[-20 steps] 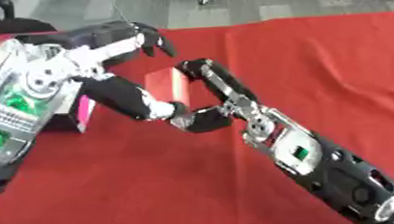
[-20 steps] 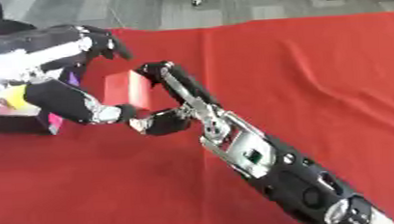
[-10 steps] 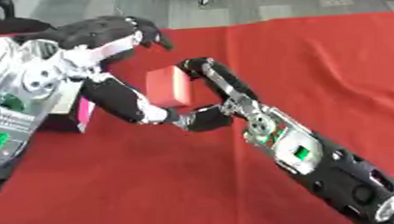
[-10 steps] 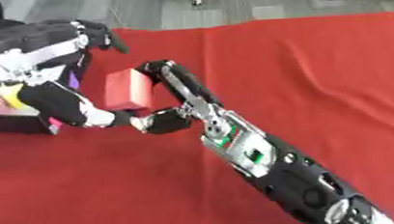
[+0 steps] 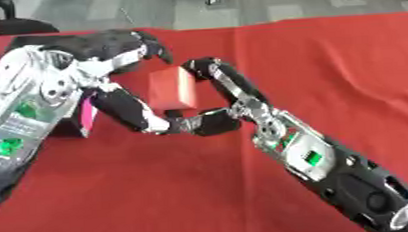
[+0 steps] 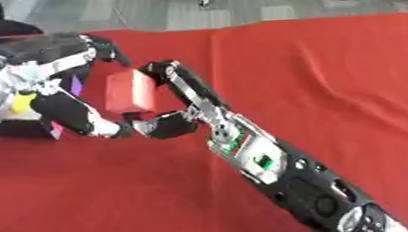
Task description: Pick up the objects with one hand, pass them to the other hand, and then place them into the box on the other side of the table.
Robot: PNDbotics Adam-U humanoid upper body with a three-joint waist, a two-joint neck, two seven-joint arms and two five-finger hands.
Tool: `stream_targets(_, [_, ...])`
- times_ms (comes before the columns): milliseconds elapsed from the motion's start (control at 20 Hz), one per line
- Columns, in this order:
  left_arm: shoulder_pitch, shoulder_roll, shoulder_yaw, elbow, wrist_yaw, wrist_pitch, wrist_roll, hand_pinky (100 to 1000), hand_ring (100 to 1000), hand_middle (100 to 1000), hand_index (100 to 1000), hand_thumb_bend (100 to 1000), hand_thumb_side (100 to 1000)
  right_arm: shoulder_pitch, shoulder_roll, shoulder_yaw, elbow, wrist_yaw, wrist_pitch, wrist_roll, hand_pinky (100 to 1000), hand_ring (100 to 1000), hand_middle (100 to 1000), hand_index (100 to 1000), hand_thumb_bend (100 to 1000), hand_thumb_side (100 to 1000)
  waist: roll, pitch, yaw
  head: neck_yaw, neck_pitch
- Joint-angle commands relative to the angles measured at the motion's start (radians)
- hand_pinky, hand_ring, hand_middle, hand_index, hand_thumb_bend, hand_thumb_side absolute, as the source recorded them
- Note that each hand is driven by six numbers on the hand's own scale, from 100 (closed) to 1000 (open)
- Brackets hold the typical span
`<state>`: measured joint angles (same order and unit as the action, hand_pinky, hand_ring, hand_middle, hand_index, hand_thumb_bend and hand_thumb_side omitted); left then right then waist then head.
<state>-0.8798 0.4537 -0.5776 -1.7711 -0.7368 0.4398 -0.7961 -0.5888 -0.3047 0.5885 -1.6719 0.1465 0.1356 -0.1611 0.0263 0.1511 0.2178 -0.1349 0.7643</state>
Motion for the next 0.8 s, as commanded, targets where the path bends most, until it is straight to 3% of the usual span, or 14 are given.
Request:
stream_targets(50, [-0.011, -0.003, 0.004, 0.003, -0.015, 0.098, -0.035, 861, 858, 826, 858, 515, 408, -0.012, -0.006, 0.0, -0.019, 0.012, 0.0, -0.004, 796, 594, 543, 591, 100, 100, 0.006, -0.01, 0.002, 0.001, 0.006])
stream_targets(300, [-0.005, -0.009, 0.004, -0.004, 0.022, 0.156, 0.07, 833, 814, 753, 792, 313, 444, -0.01, -0.005, 0.009, -0.011, 0.017, 0.0, 0.007, 796, 594, 542, 590, 100, 100, 0.006, -0.009, 0.003, 0.002, 0.006])
stream_targets(550, [-0.002, -0.01, -0.004, -0.009, 0.079, 0.179, 0.117, 808, 770, 698, 713, 141, 447, -0.008, -0.005, 0.016, -0.005, 0.025, 0.001, 0.019, 796, 594, 541, 590, 100, 100, 0.005, -0.007, 0.003, 0.003, 0.006])
stream_targets(700, [-0.003, -0.011, -0.007, -0.013, 0.104, 0.181, 0.122, 783, 728, 635, 651, 100, 370, -0.007, -0.003, 0.019, -0.002, 0.027, 0.001, 0.03, 796, 595, 542, 591, 100, 100, 0.005, -0.006, 0.004, 0.003, 0.006])
stream_targets(800, [-0.003, -0.012, -0.012, -0.011, 0.112, 0.179, 0.121, 754, 674, 580, 571, 100, 235, -0.007, -0.003, 0.019, -0.003, 0.028, -0.001, 0.032, 795, 597, 545, 594, 100, 100, 0.005, -0.005, 0.004, 0.003, 0.006])
